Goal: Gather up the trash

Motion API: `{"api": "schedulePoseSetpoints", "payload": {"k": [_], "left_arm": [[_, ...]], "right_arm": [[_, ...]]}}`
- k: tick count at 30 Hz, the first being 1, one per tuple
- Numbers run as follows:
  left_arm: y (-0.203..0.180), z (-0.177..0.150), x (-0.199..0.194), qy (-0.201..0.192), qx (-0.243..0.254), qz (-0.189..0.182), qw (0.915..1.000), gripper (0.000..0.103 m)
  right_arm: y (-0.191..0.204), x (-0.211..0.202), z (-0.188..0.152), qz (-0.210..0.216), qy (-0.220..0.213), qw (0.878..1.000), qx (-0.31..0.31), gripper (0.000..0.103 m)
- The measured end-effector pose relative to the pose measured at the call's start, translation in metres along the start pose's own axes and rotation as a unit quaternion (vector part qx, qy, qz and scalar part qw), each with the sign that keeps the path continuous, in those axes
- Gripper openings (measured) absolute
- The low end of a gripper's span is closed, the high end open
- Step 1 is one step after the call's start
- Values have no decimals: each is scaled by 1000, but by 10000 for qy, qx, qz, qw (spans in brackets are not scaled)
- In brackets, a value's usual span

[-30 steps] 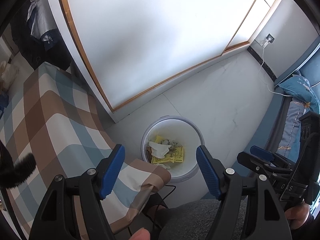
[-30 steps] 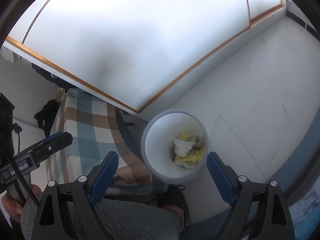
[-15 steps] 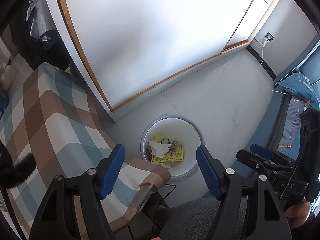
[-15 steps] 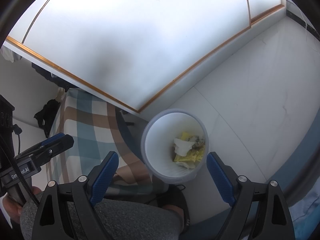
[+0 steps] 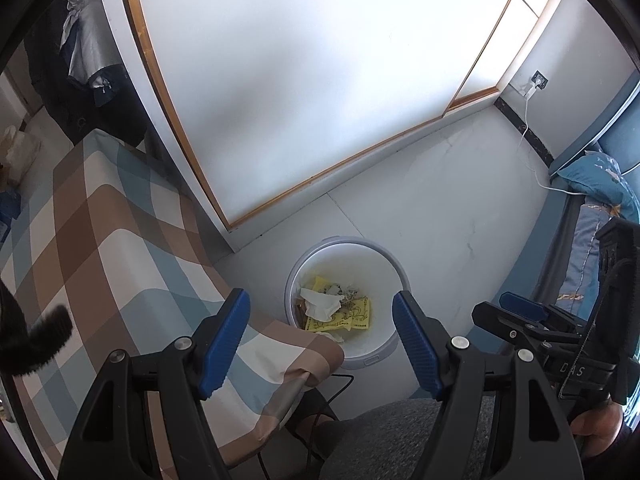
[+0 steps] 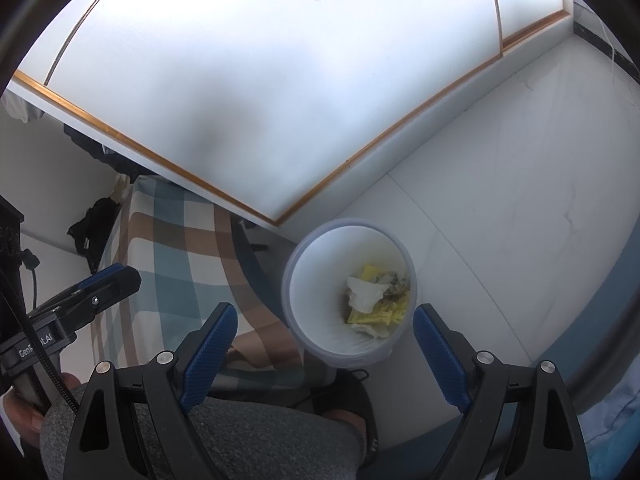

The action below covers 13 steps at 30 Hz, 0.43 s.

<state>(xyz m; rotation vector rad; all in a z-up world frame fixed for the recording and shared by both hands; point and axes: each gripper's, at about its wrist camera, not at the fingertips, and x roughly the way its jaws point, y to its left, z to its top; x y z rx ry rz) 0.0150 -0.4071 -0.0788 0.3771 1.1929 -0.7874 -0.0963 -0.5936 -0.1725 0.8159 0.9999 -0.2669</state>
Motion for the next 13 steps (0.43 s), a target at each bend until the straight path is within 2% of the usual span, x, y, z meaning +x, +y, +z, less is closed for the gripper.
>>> {"api": "schedulePoseSetpoints", "payload": {"k": [10, 13], "left_arm": [[3, -3, 2, 19, -47, 43, 10000, 71], [4, -4, -1, -14, -58, 46, 10000, 71]], "right_arm": [[1, 0, 0, -32, 7, 10000, -46, 90], [3, -5, 0, -141, -112, 9998, -98, 90]]}}
